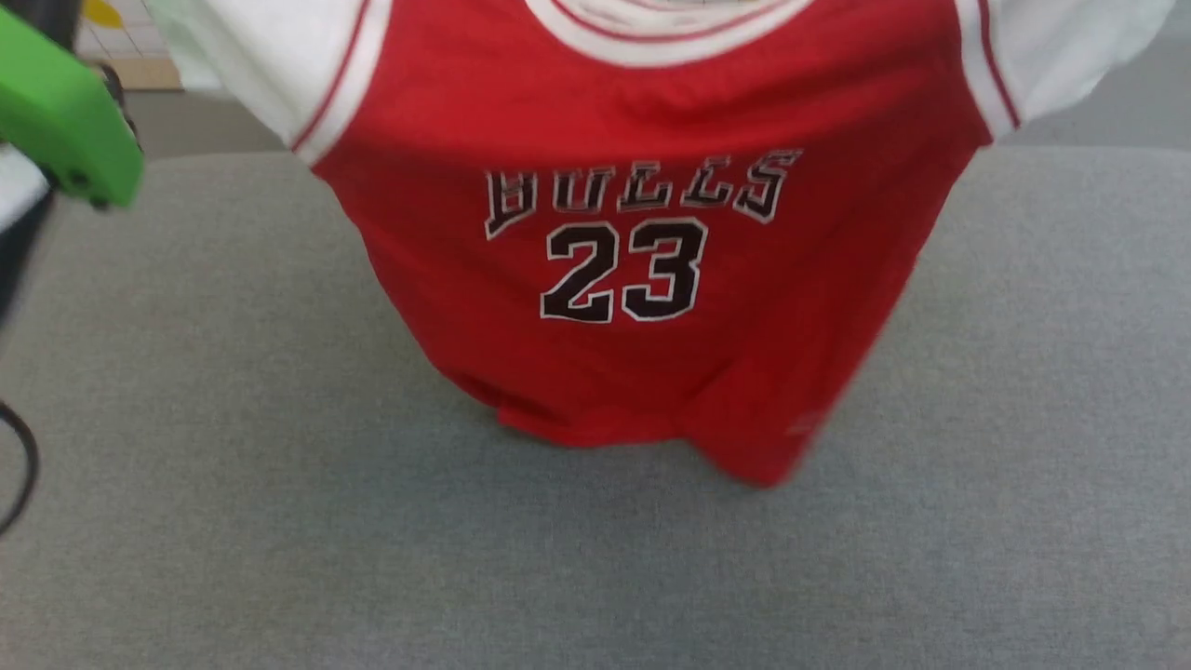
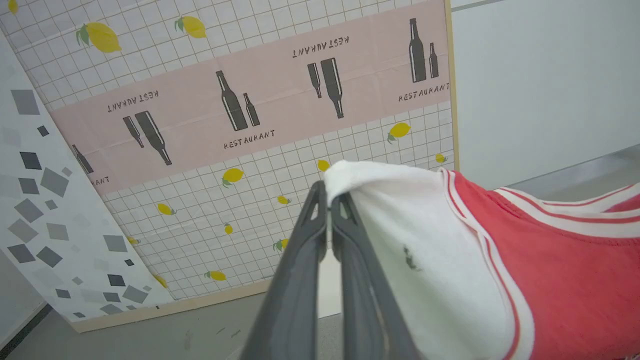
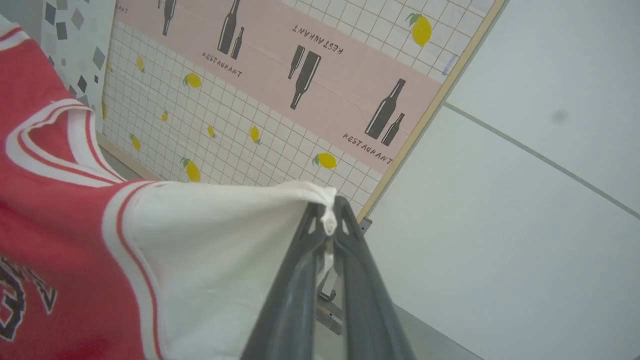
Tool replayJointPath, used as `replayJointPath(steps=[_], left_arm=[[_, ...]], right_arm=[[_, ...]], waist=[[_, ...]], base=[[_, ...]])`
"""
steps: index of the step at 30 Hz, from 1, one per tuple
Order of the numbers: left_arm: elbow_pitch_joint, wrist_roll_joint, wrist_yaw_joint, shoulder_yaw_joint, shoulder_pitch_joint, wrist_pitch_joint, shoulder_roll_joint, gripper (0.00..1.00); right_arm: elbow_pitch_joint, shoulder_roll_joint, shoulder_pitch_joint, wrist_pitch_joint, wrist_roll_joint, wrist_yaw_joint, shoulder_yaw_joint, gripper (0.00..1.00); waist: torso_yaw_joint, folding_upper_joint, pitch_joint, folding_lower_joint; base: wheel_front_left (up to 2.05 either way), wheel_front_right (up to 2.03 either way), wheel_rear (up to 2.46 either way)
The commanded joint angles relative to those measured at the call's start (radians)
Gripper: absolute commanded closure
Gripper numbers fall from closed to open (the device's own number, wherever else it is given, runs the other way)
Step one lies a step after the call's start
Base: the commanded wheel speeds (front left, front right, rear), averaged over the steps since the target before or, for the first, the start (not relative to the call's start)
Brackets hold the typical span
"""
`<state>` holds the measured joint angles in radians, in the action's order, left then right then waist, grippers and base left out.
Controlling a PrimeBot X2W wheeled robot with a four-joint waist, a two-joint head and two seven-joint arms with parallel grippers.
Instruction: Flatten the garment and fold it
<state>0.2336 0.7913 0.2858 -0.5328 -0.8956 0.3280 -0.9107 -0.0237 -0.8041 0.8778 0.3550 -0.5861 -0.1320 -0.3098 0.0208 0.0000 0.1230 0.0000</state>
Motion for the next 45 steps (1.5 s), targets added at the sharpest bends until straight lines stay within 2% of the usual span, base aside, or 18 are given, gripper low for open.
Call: replayJointPath(steps=[1, 6, 10, 14, 20, 26, 30, 35, 45], left_arm=[[-0.032, 0.009, -0.024, -0.001, -0.049, 0.006, 0.017, 1.0], [-0.201, -0.003, -0.13, -0.022, -0.215, 0.024, 0.065, 1.0], [-0.384, -0.037, -0.216, -0.043, -0.404, 0.045, 0.116, 1.0], [-0.546, -0.079, -0.273, -0.051, -0.596, 0.027, 0.182, 1.0], [-0.751, -0.137, -0.311, -0.041, -0.841, -0.071, 0.266, 1.0], [-0.896, -0.168, -0.342, -0.046, -0.976, -0.169, 0.331, 1.0], [-0.955, -0.172, -0.375, -0.076, -0.988, -0.196, 0.363, 1.0], [-0.999, -0.158, -0.39, -0.106, -0.917, -0.219, 0.395, 1.0], [-0.993, -0.112, -0.359, -0.153, -0.562, -0.284, 0.437, 1.0]], right_arm=[[0.021, -0.004, 0.056, 0.001, -0.011, 0.001, -0.026, 1.0], [0.125, -0.012, 0.269, -0.019, -0.029, 0.001, -0.148, 1.0], [0.265, 0.017, 0.487, -0.051, -0.043, 0.001, -0.234, 1.0], [0.417, 0.059, 0.686, -0.11, -0.029, 0.001, -0.307, 1.0], [0.667, 0.154, 0.917, -0.243, -0.03, 0.001, -0.315, 1.0], [0.838, 0.232, 1.027, -0.35, -0.043, 0.001, -0.332, 1.0], [0.885, 0.267, 1.023, -0.377, -0.074, 0.001, -0.383, 1.0], [0.898, 0.271, 0.953, -0.386, -0.121, 0.001, -0.464, 1.0], [0.866, 0.235, 0.693, -0.399, -0.232, 0.001, -0.588, 1.0]], waist=[[-0.01, 0.0, 0.046, 0.0], [-0.024, 0.0, 0.136, 0.0], [-0.039, 0.0, 0.237, 0.0], [-0.049, 0.0, 0.324, 0.0], [-0.06, 0.0, 0.413, 0.0], [-0.057, 0.0, 0.461, 0.0], [-0.049, 0.0, 0.478, 0.0], [-0.03, 0.0, 0.481, 0.0], [0.022, 0.0, 0.382, 0.0]], base=[[0.0, 0.0, 0.0], [0.0, 0.0, 0.0], [0.0, 0.0, 0.0], [0.0, 0.0, 0.0], [0.0, 0.0, 0.0], [0.0, 0.0, 0.0], [0.0, 0.0, 0.0], [0.0, 0.0, 0.0], [0.0, 0.0, 0.0]])
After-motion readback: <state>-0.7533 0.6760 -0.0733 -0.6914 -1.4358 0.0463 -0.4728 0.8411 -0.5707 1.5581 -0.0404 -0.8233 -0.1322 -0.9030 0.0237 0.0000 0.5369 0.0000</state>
